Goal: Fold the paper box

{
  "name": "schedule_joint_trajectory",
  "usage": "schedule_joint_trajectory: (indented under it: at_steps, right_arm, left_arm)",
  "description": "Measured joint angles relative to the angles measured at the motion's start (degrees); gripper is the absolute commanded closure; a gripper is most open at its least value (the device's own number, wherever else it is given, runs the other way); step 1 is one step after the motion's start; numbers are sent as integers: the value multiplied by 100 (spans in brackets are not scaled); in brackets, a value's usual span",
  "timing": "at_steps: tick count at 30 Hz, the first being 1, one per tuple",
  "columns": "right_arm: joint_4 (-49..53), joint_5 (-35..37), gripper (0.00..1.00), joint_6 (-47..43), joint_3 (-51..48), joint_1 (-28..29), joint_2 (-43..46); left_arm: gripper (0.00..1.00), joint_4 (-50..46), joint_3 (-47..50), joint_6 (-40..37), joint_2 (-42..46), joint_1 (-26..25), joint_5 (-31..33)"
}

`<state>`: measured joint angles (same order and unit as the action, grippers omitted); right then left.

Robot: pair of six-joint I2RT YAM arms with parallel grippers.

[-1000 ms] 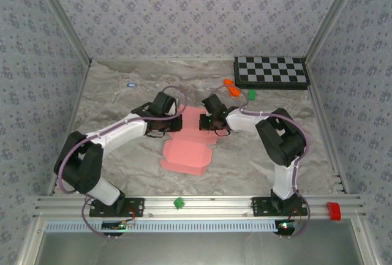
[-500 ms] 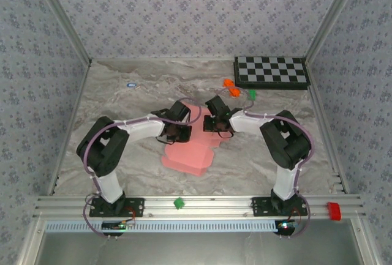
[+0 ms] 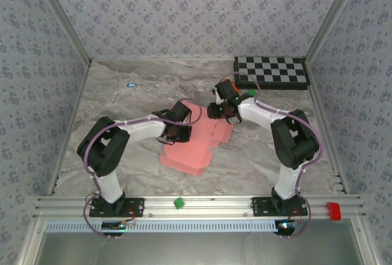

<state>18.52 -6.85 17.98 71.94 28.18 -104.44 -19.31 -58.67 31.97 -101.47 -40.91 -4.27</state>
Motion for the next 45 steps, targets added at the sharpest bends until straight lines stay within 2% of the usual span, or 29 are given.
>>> schedule_joint_trajectory:
  at_steps: [7,14,35,45]
  right_arm:
    - [455,-763,56,-1097,1222,-424,-791]
    - [1062,-1390,56,-1915,2135,-557,-1665]
    - [2098,-1851,53,-2651,3104,-581,-2570]
    - [2509,-2151,66,-2955,3377,-581,-2815]
  left_arm:
    - [100,76,37,-4,2,-15,72]
    - [100,179,76,-2,11,-15,94]
    - [100,179,76,0,11,-15,96]
    - [100,179,76,0,11,-15,96]
